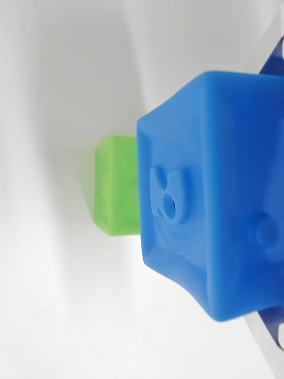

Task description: Stack cube

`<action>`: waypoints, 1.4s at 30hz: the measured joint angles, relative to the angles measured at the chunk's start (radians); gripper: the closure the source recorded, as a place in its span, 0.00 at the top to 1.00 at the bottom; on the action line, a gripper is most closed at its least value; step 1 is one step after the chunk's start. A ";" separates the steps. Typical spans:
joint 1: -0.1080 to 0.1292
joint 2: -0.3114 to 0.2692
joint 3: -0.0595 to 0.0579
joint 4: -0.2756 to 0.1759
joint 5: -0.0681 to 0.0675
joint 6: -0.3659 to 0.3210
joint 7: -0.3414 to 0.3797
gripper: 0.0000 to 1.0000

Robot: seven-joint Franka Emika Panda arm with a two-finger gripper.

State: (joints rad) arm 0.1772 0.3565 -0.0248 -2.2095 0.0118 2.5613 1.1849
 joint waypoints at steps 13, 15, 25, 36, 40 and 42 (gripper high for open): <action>0.000 0.053 0.001 0.001 0.002 0.052 -0.001 0.00; 0.000 0.061 0.001 0.002 0.002 0.058 -0.001 0.00; 0.000 0.089 0.001 0.006 0.002 0.083 -0.001 0.00; -0.001 0.104 0.002 0.008 0.003 0.095 -0.002 0.00; -0.001 0.106 0.002 0.009 0.003 0.096 -0.002 1.00; -0.001 0.106 0.002 0.009 0.003 0.096 -0.002 1.00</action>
